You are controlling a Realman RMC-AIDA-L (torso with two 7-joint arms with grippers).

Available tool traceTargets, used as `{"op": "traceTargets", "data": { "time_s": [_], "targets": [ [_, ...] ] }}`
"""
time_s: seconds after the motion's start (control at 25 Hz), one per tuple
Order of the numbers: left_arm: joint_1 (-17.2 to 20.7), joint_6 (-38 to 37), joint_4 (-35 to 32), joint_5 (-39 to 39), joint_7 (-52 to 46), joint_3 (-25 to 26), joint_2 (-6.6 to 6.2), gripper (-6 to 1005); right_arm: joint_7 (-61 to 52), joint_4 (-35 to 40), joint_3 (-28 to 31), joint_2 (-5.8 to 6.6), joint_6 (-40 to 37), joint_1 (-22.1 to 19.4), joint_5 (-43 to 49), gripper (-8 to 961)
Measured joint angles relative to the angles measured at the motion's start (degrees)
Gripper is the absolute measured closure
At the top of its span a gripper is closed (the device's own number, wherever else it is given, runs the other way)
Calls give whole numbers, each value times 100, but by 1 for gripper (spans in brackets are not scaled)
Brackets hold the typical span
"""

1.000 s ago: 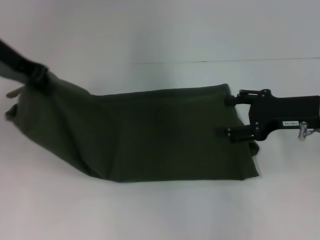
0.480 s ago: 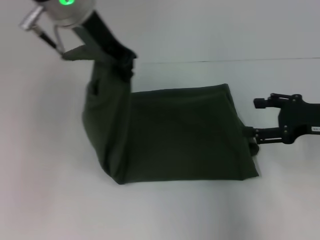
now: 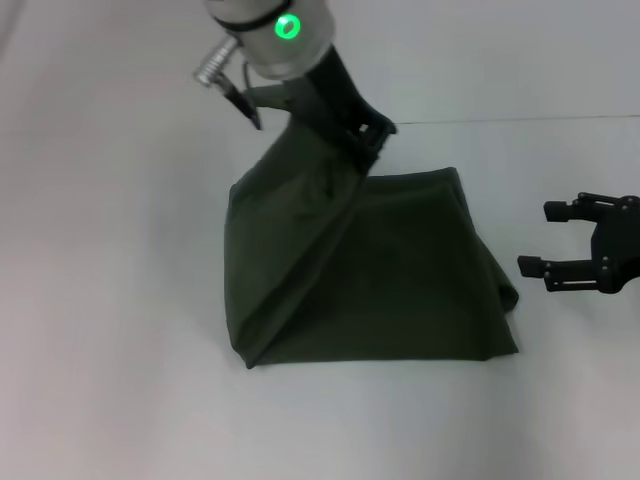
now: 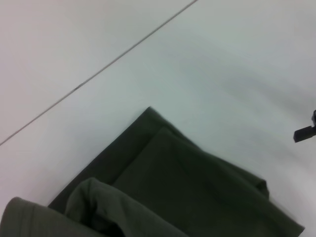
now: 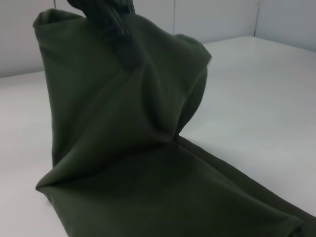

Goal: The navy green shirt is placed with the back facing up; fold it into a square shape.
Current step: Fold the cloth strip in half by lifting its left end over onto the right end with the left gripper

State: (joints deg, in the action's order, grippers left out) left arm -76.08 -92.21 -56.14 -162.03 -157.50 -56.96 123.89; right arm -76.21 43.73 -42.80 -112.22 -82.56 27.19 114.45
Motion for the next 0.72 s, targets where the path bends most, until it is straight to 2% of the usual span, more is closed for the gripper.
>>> {"op": "traceTargets", "data": {
  "time_s": [0.16,0.44,0.72],
  "targets": [
    [-157,443,544,107,-54,-64,47,970,3,-10,40,20,3,-44,6,36],
    [-194,881,851,563,-138,-356,56,967,9,-34,45,65,37,-106,7,36],
    [-181,1319,1261,1007,-143,-391,63,968,1,-38,62,78,73,-141,7,36]
  ]
}}
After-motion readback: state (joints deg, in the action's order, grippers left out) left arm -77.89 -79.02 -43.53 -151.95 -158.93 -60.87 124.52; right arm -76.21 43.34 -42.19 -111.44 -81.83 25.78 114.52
